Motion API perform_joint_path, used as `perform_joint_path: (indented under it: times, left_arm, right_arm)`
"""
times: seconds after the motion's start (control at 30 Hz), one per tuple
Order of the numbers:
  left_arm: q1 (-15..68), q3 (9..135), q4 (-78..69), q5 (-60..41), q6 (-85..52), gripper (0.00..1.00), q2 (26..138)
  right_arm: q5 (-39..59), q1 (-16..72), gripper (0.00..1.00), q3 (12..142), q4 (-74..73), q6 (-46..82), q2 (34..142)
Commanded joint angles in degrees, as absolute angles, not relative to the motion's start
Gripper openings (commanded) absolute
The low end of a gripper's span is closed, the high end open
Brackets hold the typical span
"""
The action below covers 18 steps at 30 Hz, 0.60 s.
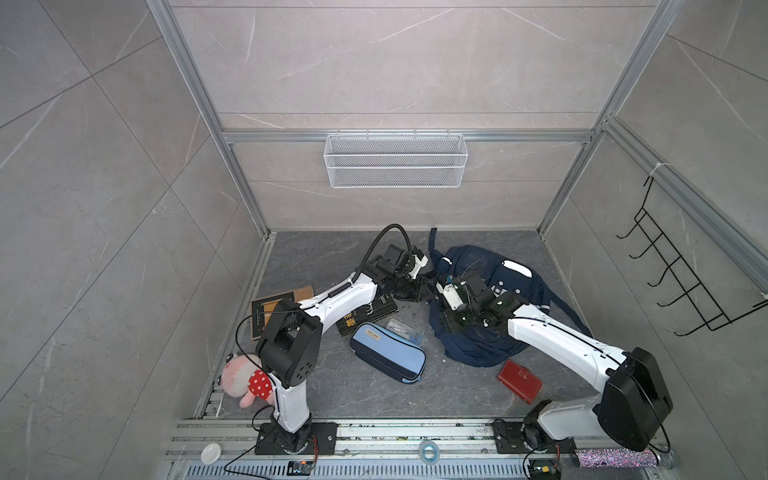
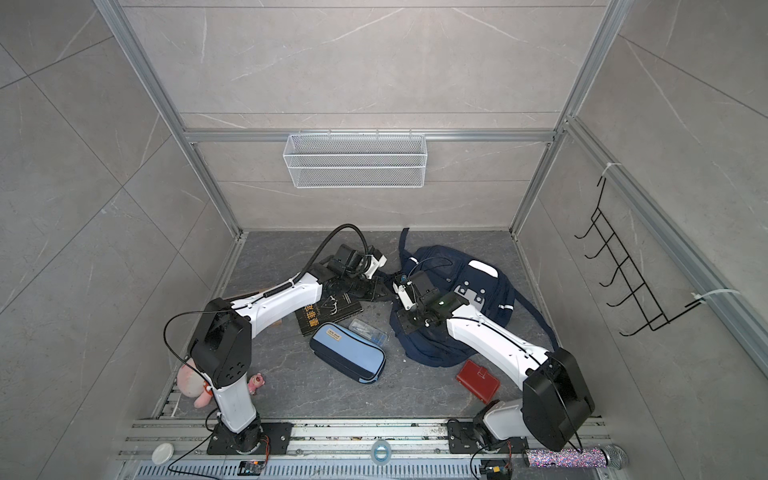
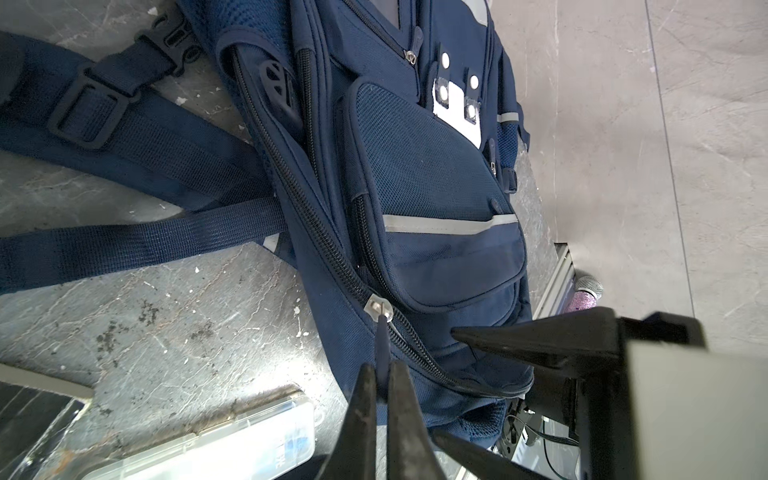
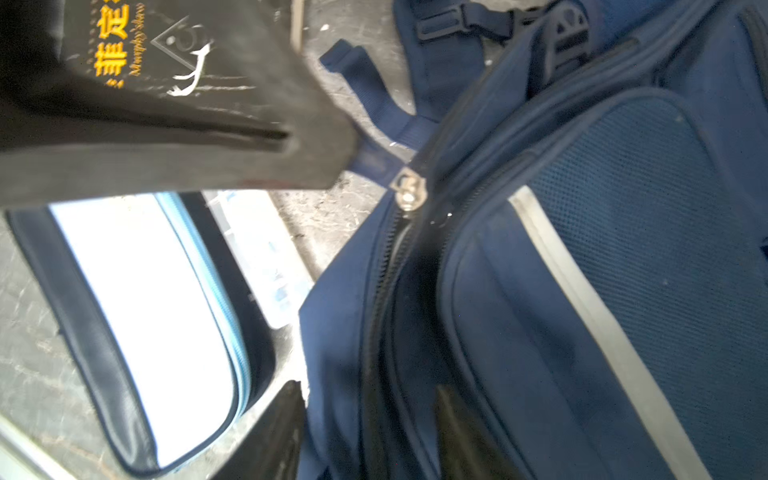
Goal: Pack the student bag
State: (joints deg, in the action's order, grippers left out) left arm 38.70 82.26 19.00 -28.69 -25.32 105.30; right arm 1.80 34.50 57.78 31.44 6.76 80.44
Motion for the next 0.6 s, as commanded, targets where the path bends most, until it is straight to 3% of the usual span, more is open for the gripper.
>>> perform_joint_path:
  times: [0.0, 0.1, 0.2, 0.37, 0.57]
  left_arm:
    - [38.4, 83.3, 13.2, -31.6, -26.2, 0.00, 100.4]
    - [38.3, 83.4, 13.3, -31.4, -25.9, 0.00, 100.5]
    - [38.1, 84.0, 14.3, -30.2, -25.9, 0.00, 101.0]
    - [37.4, 85.7, 18.2, -21.3, -23.2, 0.00, 103.4]
    - [33.5, 85.9, 8.7, -21.4, -23.7, 0.00, 108.5]
  right_arm:
    - [0.7, 34.2, 0.35, 56.7, 28.7, 7.7, 82.0]
    - [0.4, 33.9, 0.21, 57.4, 28.6, 6.2, 83.3]
    - [0.6, 33.0, 0.01, 57.9, 29.0, 4.1, 83.0]
    - [3.8, 32.1, 0.00, 58.8, 31.2, -0.7, 79.9]
    - [7.9, 30.0, 0.00, 64.0, 40.4, -9.6, 79.4]
